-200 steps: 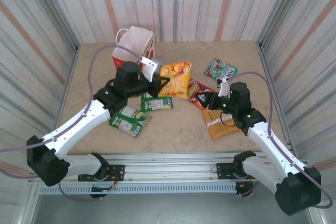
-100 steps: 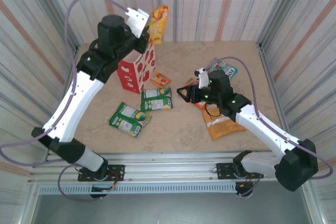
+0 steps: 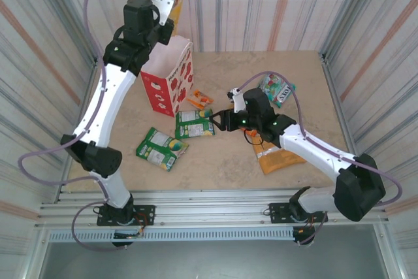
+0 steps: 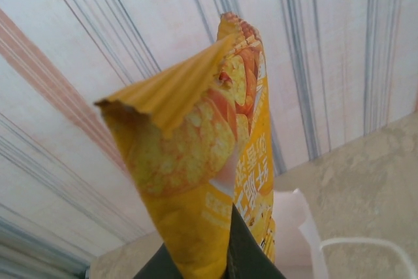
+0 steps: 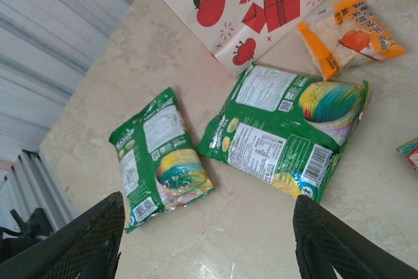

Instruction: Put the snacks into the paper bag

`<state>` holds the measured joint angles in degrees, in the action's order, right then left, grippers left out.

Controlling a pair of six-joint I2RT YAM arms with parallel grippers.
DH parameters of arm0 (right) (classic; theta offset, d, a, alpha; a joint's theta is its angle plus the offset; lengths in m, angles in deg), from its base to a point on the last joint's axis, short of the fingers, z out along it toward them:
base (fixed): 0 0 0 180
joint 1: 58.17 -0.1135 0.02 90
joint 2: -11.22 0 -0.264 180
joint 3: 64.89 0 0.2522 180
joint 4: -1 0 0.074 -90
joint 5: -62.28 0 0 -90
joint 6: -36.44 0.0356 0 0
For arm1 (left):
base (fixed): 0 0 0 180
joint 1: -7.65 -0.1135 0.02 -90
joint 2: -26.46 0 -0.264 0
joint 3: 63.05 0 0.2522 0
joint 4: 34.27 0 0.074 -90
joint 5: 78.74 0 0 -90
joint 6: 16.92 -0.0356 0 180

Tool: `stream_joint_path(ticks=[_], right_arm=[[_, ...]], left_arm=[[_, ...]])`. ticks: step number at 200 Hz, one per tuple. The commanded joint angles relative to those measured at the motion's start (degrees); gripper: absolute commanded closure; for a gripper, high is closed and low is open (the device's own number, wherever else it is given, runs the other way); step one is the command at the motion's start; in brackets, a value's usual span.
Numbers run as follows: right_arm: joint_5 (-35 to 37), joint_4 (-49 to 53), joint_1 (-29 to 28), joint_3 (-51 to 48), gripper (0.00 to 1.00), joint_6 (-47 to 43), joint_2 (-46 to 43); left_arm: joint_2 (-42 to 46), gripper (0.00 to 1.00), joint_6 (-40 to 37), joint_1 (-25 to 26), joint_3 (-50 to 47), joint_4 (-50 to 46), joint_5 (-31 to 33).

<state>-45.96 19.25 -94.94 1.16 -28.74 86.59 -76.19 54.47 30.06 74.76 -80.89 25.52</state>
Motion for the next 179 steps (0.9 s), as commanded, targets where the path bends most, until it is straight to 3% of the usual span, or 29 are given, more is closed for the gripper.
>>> stream_joint_path(ticks=[1, 64, 113, 149, 165, 179], right_arm=[[-0.99, -1.59, -0.35, 0.96, 0.31, 0.13, 0.32], [-0.73, -0.76, -0.44, 1.39, 0.31, 0.31, 1.43], [-0.60, 0.43, -0.64, 2.03, 0.31, 0.10, 2.29], [-0.59, 0.91, -0.62, 2.70, 0.31, -0.35, 3.40], [-0.75, 1.61, -0.62, 3.43, 0.31, -0.58, 3.75], [-0.70, 2.00, -0.67, 3.82, 0.31, -0.59, 3.83]], left_arm=[[-2.85, 0.90, -2.28, -0.62, 0.93, -5.02, 2.29], [-6.34, 0.85, -4.23, -0.62, 1.18, -10.19, 6.24], [-7.02, 0.87, -4.95, -0.40, 5.59, -20.68, 7.69], [-8.68, 0.78, -6.95, 0.26, 9.10, -24.78, 10.51], [-9.45, 0.66, -6.62, 0.58, 11.72, -26.22, 10.52], [-9.09, 0.62, -6.52, 1.45, 12.76, -26.38, 11.09]])
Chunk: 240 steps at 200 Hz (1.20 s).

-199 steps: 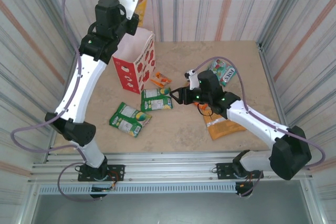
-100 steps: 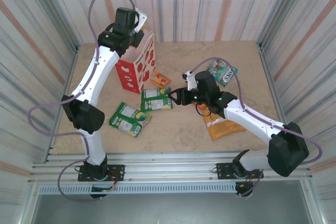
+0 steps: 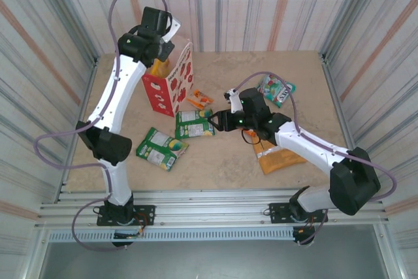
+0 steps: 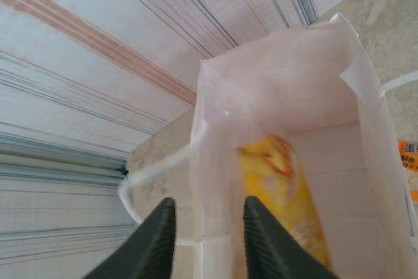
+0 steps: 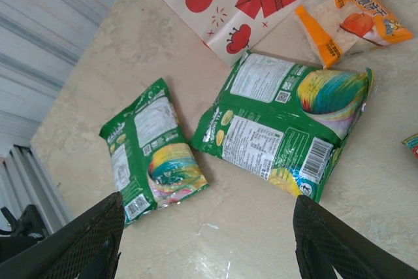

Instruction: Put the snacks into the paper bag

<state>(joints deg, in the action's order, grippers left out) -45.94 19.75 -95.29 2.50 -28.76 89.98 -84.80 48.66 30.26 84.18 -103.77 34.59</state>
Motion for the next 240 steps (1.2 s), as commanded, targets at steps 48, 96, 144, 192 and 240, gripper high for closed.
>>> stream_joint_path(ticks=[48, 96, 144, 192, 240], right_arm=[[2.06, 4.94, -1.31, 4.10, 0.31, 2.35, 0.54], [6.56, 3.34, -6.72, 2.35, 0.35, 23.14, 3.16], [9.25, -4.32, -14.72, -1.35, 0.37, 46.80, 8.55], [11.14, -14.38, -21.32, -0.88, 0.37, 56.72, 17.71], [11.27, -18.35, -24.36, 1.89, 0.35, 61.80, 25.99]], left_arm=[[6.80, 0.49, 8.69, 4.39, 0.64, -7.90, -1.18], [23.05, 0.44, 24.79, 2.26, -21.35, -11.15, -9.46], [37.20, 0.43, 31.63, -4.13, -41.66, -9.16, -15.88], [46.85, 0.44, 40.10, -12.07, -63.47, -2.15, -27.76], [43.31, 0.44, 49.70, -13.12, -78.08, 8.23, -31.39]])
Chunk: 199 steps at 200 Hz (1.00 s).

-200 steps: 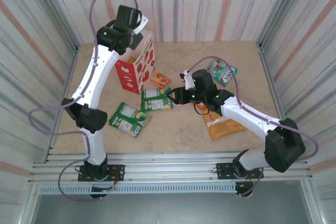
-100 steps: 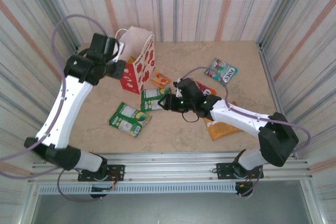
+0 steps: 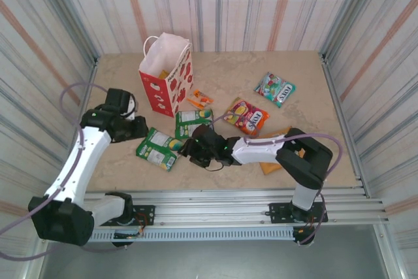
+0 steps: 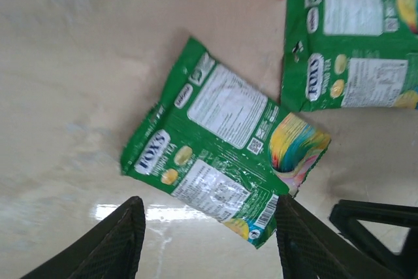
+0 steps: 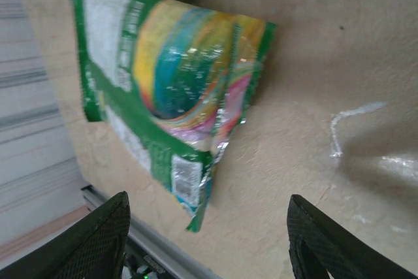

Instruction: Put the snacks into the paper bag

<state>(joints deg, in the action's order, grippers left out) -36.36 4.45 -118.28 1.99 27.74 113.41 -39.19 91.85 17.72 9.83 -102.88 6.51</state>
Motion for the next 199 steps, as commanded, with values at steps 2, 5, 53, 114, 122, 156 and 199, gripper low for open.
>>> stream_joint_path(ticks=[2, 5, 53, 114, 122, 156, 199], right_arm=[[1.76, -2.99, -1.44, 2.48, 0.35, 5.41, 2.86], [1.79, -2.99, -1.62, 2.55, 0.35, 5.59, 3.16], [4.25, -6.13, -2.10, 3.14, 0.37, 7.20, 6.68], [4.60, -9.01, -2.11, 4.81, 0.39, 10.35, 11.04], [4.64, -9.33, -2.11, 5.04, 0.39, 10.32, 11.50], [4.51, -9.93, -1.82, 6.41, 0.40, 10.36, 13.16], [4.46, -11.32, -0.91, 8.79, 0.45, 9.25, 15.68]], left_arm=[[-2.63, 0.44, 6.56, -0.62, -4.09, 7.75, -3.26], [-3.19, 0.44, 6.55, -0.70, -4.50, 8.15, -3.25], [-11.39, 0.45, 6.10, -6.83, -7.77, 15.78, -10.18], [-19.32, 0.47, 5.62, -10.57, -7.70, 19.16, -14.43], [-20.31, 0.47, 5.65, -10.57, -7.53, 18.98, -14.38], [-23.29, 0.51, 5.60, -10.59, -7.47, 19.34, -15.01], [-26.86, 0.58, 5.66, -10.59, -7.95, 19.08, -16.88]])
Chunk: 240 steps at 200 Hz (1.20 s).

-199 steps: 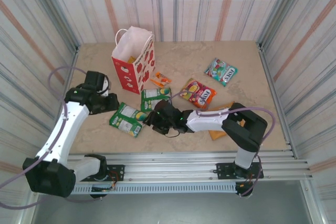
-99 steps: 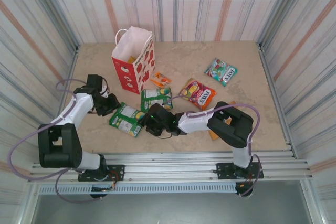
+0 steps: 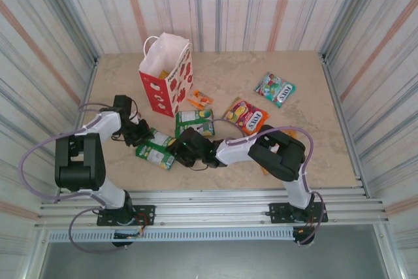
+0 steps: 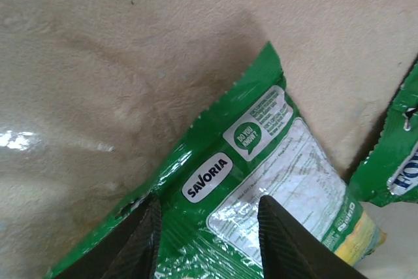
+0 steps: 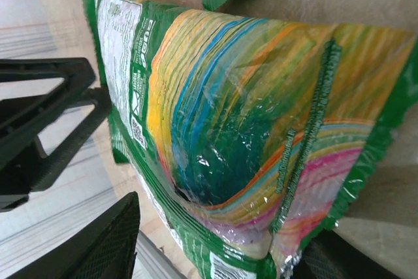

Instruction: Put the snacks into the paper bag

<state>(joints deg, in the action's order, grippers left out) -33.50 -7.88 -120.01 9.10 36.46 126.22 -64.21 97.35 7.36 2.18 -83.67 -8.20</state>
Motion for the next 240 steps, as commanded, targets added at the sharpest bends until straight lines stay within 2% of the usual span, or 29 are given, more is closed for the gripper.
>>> stream_joint_path(ticks=[1, 59, 85, 102, 155, 194, 240], right_arm=[[1.62, 1.01, 0.79, 1.75, 0.46, 0.52, 2.87], [1.81, 0.74, 1.40, 6.00, 0.56, -2.68, 5.40], [1.56, 0.21, 1.38, 6.01, 0.66, -3.44, 5.43], [1.64, 0.29, 1.46, 5.31, 0.73, -4.84, 4.27], [3.43, 3.66, 2.44, 0.85, 0.86, -12.19, -2.88], [4.72, 9.22, 3.36, -1.95, 0.88, -22.31, -9.54], [1.51, 16.97, 7.24, -2.11, 0.88, -45.10, -18.36]], left_arm=[[-1.90, 0.58, 0.16, -0.23, -0.31, -0.18, -2.16], [-2.94, 0.59, 0.16, 0.22, -0.63, 0.47, -3.71], [-2.19, 0.59, 0.08, 0.30, -0.68, 0.65, -3.69], [-1.31, 0.59, 0.16, 0.30, -0.70, 1.01, -3.82], [5.20, 0.57, -0.35, 0.30, -0.13, 0.85, -4.34], [11.68, 0.52, -4.86, 0.30, 3.05, -0.84, -6.69], [20.75, 0.46, -14.88, 0.60, 6.66, -0.99, -9.99]])
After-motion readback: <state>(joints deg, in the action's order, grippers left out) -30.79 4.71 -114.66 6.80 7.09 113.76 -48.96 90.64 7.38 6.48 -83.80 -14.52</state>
